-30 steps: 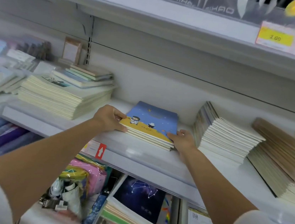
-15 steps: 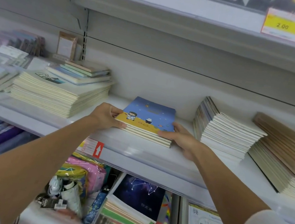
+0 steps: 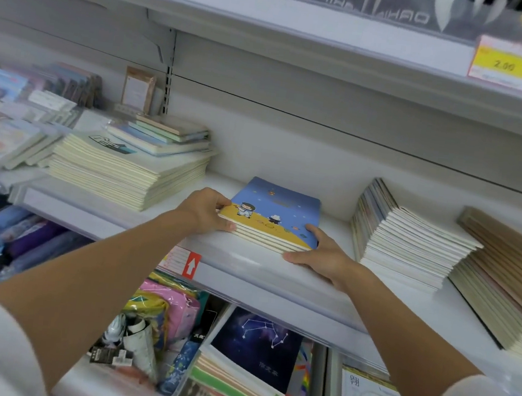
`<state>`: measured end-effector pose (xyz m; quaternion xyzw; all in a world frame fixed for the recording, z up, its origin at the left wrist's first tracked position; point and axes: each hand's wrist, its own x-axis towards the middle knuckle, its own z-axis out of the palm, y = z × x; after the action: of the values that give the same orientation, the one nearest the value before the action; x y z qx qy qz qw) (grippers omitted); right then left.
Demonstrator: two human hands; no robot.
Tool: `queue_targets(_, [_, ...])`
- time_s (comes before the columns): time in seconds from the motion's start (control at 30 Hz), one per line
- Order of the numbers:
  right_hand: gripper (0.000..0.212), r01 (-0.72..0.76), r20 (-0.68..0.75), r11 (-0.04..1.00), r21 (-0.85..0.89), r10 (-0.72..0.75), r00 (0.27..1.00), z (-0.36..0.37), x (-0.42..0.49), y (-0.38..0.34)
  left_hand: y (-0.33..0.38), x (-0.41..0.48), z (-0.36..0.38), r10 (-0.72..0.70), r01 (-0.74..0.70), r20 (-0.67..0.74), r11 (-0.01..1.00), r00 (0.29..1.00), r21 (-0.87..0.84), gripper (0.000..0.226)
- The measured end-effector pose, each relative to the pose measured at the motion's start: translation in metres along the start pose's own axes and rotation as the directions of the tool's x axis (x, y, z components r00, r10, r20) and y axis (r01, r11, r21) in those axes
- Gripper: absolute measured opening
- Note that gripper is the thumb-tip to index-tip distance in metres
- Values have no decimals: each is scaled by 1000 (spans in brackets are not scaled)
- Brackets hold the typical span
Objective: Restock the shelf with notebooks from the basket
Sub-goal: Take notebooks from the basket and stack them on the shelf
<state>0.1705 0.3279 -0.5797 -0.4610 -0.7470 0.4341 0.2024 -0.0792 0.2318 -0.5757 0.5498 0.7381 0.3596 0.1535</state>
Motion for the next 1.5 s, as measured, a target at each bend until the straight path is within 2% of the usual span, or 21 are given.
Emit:
queue_targets(0.1, [91, 45, -76, 996, -74, -50, 996, 7, -17, -15, 8, -14, -7, 3, 1, -87, 999, 996, 39, 41])
queue_targets(0.17, [74, 180, -205, 978, -108, -199, 958, 19, -33, -29, 14, -32, -15, 35, -27, -234, 999, 972, 40, 19])
queue_targets(0.27, [34, 424, -414, 902, -86, -419, 808, 53, -67, -53, 14, -69, -28, 30, -30, -384, 1000, 923, 6, 28])
queue_targets(0.3, [26, 473, -439, 880, -50, -445, 781, 67, -78, -61, 9, -83, -33, 8, -22, -388, 999, 922, -30, 28])
queue_targets(0.37, [21, 518, -431, 855, 29, -456, 779, 98, -99, -75, -7, -115, -44, -22, -1, -355, 998, 934, -66, 27])
queue_targets(0.47, [19, 508, -318, 858, 80, -461, 828, 151, -124, -86, -42, -170, -67, -86, 69, -303, 995, 949, -67, 29])
queue_targets(0.53, [13, 478, -207, 876, 68, -457, 865, 190, -137, -89, -69, -209, -81, -156, 166, -276, 986, 948, 12, 31])
queue_targets(0.67, [6, 431, 11, 902, 21, -431, 902, 270, -161, -91, -135, -287, -92, -345, 360, -231, 932, 910, 26, 42])
queue_targets(0.8, [12, 406, 202, 914, -16, -395, 896, 345, -187, -82, -201, -358, -86, -532, 539, -155, 842, 832, 2, 39])
queue_targets(0.97, [10, 289, 349, 956, -52, -254, 902, 419, -216, -49, -259, -429, -71, -694, 688, -148, 719, 705, -98, 39])
queue_targets(1.07, [11, 226, 456, 969, -98, -159, 876, 454, -230, -19, -288, -470, -59, -777, 746, -121, 627, 617, -224, 36])
queue_targets(1.2, [4, 197, 612, 952, -236, -11, 791, 484, -244, 28, -327, -528, -46, -846, 767, -151, 528, 511, -366, 40])
queue_targets(1.33, [14, 183, 689, 923, -339, 112, 716, 504, -247, 56, -362, -583, -29, -954, 834, -114, 299, 278, -464, 29])
queue_targets(1.4, [28, 168, 704, 909, -380, 167, 691, 511, -246, 64, -375, -604, -14, -967, 878, -77, 253, 243, -406, 30])
queue_targets(1.5, [41, 176, 721, 886, -429, 218, 658, 520, -244, 75, -381, -618, 10, -974, 958, 20, 219, 226, -185, 15])
